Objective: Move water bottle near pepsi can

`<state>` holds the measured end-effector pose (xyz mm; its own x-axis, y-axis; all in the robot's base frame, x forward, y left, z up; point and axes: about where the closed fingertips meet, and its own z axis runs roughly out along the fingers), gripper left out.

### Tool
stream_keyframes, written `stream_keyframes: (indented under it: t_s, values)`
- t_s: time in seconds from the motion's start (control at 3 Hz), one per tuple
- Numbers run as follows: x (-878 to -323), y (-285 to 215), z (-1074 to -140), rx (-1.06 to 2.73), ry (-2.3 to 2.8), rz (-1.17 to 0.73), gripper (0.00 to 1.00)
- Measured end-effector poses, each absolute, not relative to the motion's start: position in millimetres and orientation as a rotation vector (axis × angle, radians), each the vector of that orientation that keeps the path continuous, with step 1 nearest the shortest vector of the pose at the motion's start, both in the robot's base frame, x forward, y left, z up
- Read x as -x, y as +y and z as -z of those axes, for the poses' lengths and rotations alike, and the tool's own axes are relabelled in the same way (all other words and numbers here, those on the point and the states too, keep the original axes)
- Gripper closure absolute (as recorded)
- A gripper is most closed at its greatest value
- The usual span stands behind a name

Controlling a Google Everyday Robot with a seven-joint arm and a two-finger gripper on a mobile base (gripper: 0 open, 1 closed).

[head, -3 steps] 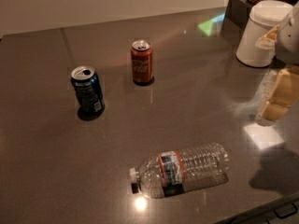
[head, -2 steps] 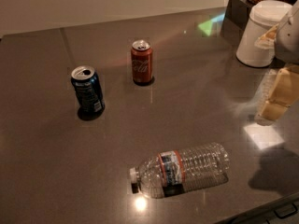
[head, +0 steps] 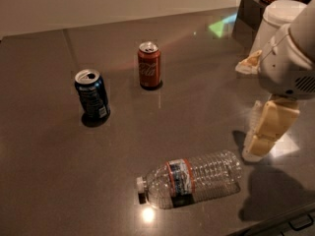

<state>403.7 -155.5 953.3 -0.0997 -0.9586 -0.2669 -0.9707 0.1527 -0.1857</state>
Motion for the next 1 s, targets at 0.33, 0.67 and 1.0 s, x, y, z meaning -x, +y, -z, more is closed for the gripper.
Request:
stream_keyframes:
  t_s: [0.33,0.67,1.0]
  values:
    - [-389.0,-129.7,-929.1,1.955,2.062,-0.076,0.00]
    - [-381.0,-118.8,-904.6,2.029,2.044,-0.060,0.00]
    - [-374.9,-115.6,-884.5,2.085,2.042,-0.047,0.00]
